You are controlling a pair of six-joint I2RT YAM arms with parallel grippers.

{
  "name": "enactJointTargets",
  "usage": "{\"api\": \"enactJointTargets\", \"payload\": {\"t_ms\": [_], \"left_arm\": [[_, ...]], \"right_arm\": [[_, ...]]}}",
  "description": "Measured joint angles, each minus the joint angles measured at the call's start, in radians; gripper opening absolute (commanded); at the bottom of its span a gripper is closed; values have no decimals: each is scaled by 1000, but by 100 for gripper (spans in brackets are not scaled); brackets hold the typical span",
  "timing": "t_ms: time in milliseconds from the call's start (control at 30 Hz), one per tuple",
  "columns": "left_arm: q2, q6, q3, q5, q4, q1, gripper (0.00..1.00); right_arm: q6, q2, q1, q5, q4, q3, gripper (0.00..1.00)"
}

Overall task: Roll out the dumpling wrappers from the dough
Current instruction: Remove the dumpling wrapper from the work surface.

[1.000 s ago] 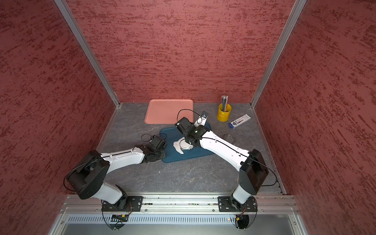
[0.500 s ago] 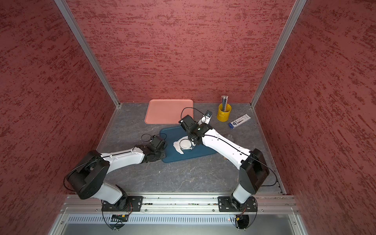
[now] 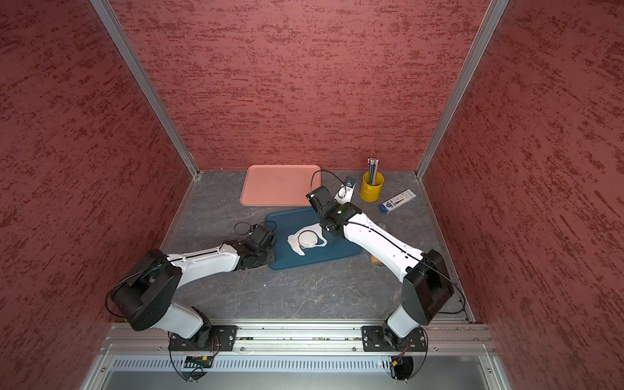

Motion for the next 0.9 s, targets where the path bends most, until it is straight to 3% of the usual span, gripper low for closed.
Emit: {"api": "enactJointTargets", "payload": {"t_ms": [233, 367, 900], "left_arm": [[0, 5, 0, 0, 2, 0, 0], [0, 6, 0, 0, 2, 0, 0], [0, 14, 0, 0, 2, 0, 0]], "right_arm": [[-199, -73, 47, -157, 195, -24, 0], [-168, -61, 65, -214, 204, -23, 0], [-100, -39, 65, -193, 224, -104, 0]]}}
